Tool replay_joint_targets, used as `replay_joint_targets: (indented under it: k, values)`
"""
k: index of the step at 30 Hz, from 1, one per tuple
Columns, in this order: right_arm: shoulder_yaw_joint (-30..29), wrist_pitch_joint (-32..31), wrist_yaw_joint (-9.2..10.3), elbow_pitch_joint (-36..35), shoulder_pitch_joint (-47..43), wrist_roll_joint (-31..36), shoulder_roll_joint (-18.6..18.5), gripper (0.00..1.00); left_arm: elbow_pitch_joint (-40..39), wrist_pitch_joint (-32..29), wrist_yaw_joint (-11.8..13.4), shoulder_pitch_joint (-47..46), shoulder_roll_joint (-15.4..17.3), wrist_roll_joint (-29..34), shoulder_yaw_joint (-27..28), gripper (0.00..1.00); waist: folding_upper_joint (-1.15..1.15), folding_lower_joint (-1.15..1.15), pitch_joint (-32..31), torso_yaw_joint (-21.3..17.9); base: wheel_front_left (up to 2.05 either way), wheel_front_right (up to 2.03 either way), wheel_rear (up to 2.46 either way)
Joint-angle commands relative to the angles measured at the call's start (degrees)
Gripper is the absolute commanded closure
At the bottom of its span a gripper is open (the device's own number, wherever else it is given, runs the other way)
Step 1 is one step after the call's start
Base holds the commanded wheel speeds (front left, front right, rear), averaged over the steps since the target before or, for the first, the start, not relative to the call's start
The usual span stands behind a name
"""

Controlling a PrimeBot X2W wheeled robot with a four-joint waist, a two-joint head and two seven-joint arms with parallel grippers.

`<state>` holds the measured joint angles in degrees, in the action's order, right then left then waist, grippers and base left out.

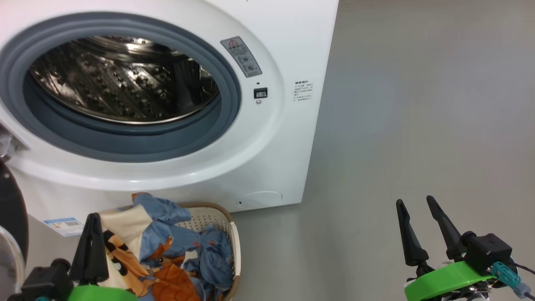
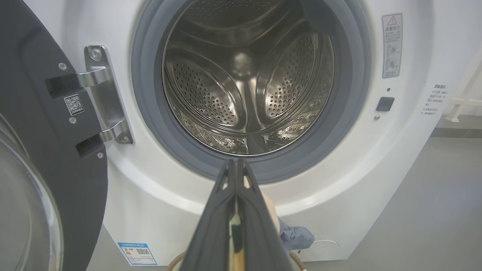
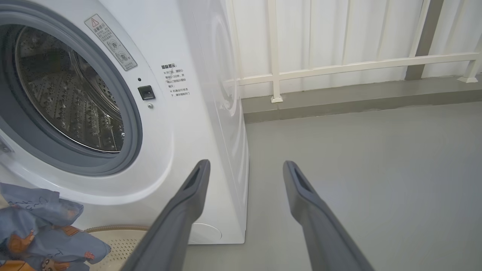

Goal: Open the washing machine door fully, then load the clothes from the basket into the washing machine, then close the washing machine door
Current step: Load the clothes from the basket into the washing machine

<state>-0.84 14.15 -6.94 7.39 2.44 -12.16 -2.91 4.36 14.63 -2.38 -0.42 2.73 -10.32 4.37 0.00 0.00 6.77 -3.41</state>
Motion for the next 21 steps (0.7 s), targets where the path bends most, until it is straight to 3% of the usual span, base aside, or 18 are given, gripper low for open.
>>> replay_joint_targets:
  k: [1,13,21]
  values:
    - [1.4,0.1,-0.55,-1.6,1.5,0.5,0.0,0.00,-1.0,0.4,-0.5,-3.1,0.6,0.6,2.1,1.00,0.00,0.00,1.0,-0.1,0.00,0.00,0.00]
    - [2.9,0.0,-0.55,-0.9,4.5,0.2,0.0,0.00,4.7,0.4,-2.2,-12.5,1.8,1.7,2.6,1.00,0.00,0.00,6.0,-2.0,0.00,0.00,0.00]
    - [4.9,0.3,-0.55,0.2,6.9,0.3,0.0,0.00,12.4,0.4,-3.2,-24.3,5.8,2.6,2.8,1.00,0.00,0.00,9.1,-5.3,0.00,0.00,0.00]
